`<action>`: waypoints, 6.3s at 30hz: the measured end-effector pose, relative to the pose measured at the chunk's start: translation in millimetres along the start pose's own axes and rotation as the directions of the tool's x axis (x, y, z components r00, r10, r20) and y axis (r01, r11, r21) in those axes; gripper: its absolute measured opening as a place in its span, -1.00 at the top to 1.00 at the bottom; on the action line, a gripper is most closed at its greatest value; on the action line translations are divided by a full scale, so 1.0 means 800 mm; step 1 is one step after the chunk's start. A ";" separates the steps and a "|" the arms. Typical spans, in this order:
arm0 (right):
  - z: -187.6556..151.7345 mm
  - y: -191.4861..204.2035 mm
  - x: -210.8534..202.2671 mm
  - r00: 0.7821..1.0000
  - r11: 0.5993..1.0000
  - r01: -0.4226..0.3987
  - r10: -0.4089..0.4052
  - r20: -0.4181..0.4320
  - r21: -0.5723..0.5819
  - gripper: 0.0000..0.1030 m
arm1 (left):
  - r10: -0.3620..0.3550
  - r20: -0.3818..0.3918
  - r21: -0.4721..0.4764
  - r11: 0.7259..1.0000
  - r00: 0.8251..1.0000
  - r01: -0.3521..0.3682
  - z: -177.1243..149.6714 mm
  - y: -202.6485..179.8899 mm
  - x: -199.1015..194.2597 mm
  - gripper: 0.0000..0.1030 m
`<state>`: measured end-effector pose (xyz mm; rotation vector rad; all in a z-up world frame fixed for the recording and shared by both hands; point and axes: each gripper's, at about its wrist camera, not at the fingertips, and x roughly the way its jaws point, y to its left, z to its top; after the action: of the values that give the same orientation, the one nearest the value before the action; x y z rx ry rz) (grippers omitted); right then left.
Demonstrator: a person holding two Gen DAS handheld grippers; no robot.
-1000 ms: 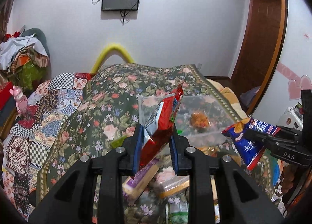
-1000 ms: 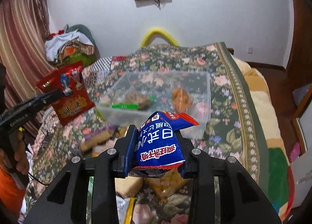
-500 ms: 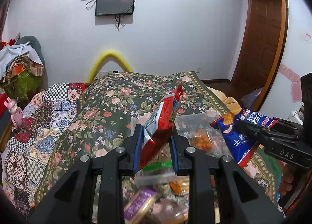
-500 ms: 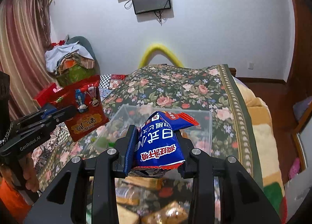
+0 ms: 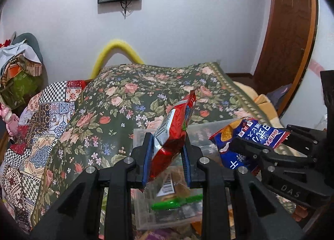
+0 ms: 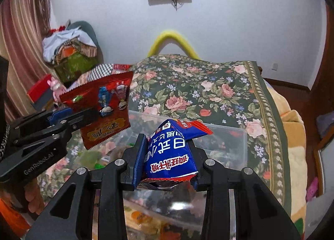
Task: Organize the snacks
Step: 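Lower both bags into the clear box and open both grippers, then grasp the purple-labelled coconut roll with the left gripper while the right grasps the biscuit pack, then lower the coconut roll and biscuit pack into the clear box, open both grippers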
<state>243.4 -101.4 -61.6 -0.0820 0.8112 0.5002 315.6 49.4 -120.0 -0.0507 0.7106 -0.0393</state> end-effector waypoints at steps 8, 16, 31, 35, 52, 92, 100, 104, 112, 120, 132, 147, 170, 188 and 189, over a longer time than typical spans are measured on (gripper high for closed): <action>-0.003 -0.006 0.036 0.998 1.000 0.001 -0.002 -0.069 -0.004 0.36 | -0.033 -0.062 -0.040 0.999 0.998 0.030 -0.011 0.008 0.028 0.50; -0.011 0.002 0.045 0.993 0.999 0.011 -0.015 -0.117 -0.036 0.28 | -0.038 -0.074 0.003 0.999 0.997 0.039 -0.016 -0.005 0.020 0.48; 0.000 -0.008 -0.052 1.000 1.000 0.005 -0.005 -0.004 0.027 -0.05 | -0.049 0.025 0.041 0.998 0.998 0.048 -0.014 -0.015 -0.092 0.10; -0.008 -0.011 -0.089 0.999 0.999 0.012 -0.013 0.040 0.037 -0.17 | -0.042 0.046 0.052 0.998 0.998 0.040 -0.020 -0.016 -0.122 -0.06; -0.107 -0.029 -0.122 0.996 0.994 0.083 -0.080 -0.047 0.070 -0.34 | 0.033 -0.107 0.040 0.999 0.994 -0.029 -0.114 0.027 -0.124 -0.33; -0.187 -0.043 -0.054 0.961 0.982 0.022 0.031 -0.274 0.187 -0.07 | -0.097 -0.312 -0.059 0.995 0.945 0.083 -0.221 0.042 -0.054 0.12; -0.187 -0.045 -0.051 0.965 0.979 0.015 0.039 -0.260 0.205 -0.05 | -0.099 -0.324 -0.060 0.995 0.941 0.085 -0.221 0.043 -0.038 0.12; -0.186 -0.039 -0.050 0.968 0.979 0.012 0.040 -0.247 0.205 0.14 | -0.087 -0.309 -0.067 0.995 0.947 0.069 -0.220 0.043 -0.037 0.13; -0.177 -0.041 -0.075 0.982 0.981 0.046 -0.010 -0.187 0.188 0.16 | -0.060 -0.253 -0.093 0.995 0.966 0.037 -0.215 0.049 -0.075 0.13; -0.153 -0.047 -0.112 0.996 0.980 0.036 -0.018 -0.091 0.198 0.17 | -0.060 -0.137 -0.081 0.996 0.989 0.049 -0.168 0.040 -0.133 0.13; -0.095 -0.040 -0.137 0.998 0.987 0.032 -0.041 0.056 0.158 0.17 | -0.133 -0.008 -0.023 0.991 0.991 0.132 -0.085 -0.015 -0.150 0.13; -0.043 -0.061 -0.091 0.996 0.987 0.027 -0.041 0.085 0.160 0.17 | -0.153 -0.048 0.005 0.988 0.987 0.153 -0.026 -0.065 -0.057 0.13; -0.052 -0.074 -0.001 0.997 0.987 0.028 -0.016 -0.078 0.157 0.16 | -0.130 -0.171 -0.007 0.991 0.977 0.130 -0.031 -0.072 0.053 0.12; -0.051 -0.051 -0.071 0.999 0.991 0.017 -0.013 -0.031 0.132 -0.01 | -0.138 -0.084 0.051 0.988 0.987 0.143 -0.039 -0.062 -0.071 -0.01; -0.053 -0.047 -0.076 1.000 0.992 0.014 -0.011 -0.027 0.128 -0.04 | -0.134 -0.079 0.054 0.989 0.988 0.138 -0.043 -0.059 -0.082 -0.03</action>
<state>196.9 -169.7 -52.0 0.0249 0.8658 0.4353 242.9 4.8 -100.3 -0.0410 0.7800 -0.1939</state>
